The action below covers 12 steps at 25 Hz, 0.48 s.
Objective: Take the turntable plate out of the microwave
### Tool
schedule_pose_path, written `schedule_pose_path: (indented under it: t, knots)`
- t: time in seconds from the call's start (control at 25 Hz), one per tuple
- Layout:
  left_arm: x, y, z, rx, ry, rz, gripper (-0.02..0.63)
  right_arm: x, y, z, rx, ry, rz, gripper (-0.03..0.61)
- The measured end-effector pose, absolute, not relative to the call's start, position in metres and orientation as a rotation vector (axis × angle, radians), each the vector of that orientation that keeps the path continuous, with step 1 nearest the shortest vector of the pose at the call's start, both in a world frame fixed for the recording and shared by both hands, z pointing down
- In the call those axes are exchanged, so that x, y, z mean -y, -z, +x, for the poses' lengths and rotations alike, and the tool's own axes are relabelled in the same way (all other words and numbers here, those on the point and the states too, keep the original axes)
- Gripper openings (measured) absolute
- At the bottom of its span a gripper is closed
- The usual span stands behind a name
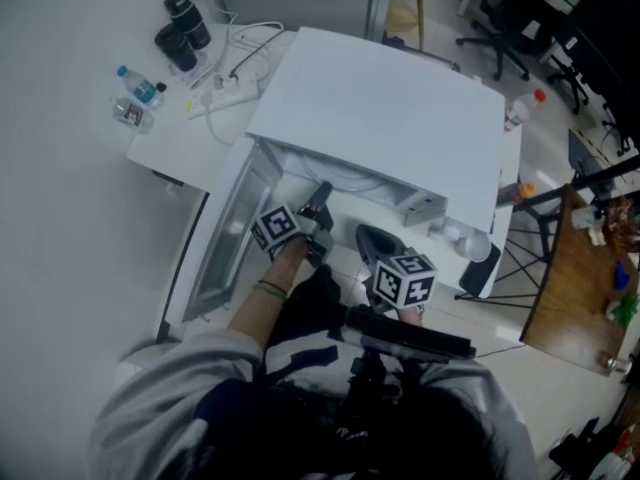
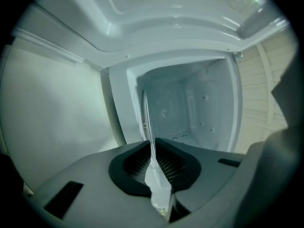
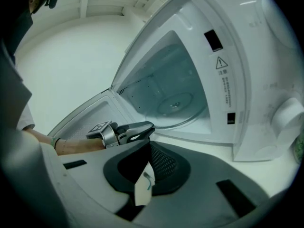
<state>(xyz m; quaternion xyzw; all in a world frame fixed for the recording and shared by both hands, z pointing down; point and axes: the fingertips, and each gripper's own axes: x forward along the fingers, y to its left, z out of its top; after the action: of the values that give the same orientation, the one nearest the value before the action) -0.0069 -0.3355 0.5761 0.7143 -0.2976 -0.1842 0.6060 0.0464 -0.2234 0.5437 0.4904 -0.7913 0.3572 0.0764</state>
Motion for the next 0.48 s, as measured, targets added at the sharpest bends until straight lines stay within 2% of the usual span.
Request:
schedule_pose_path:
  t: [0.24,0.44,0.48]
  knots:
    - [0.324,-0.581,-0.016,0.672,0.453,1.651,0.026,0.225,-0.555,0.045,2.337,-1.124,1.470,-0.004]
    - [0.300,-0.586,-0.028,0.655,0.408,1.719,0.026,0.225,-0.578,0.040,2.312,-1.328,1.431,0.002]
    - [0.296,-0.585,-0.031,0.651,0.404,1.731,0.026,0.224,-0.583,0.039,2.305,-1.365,1.420,0.061]
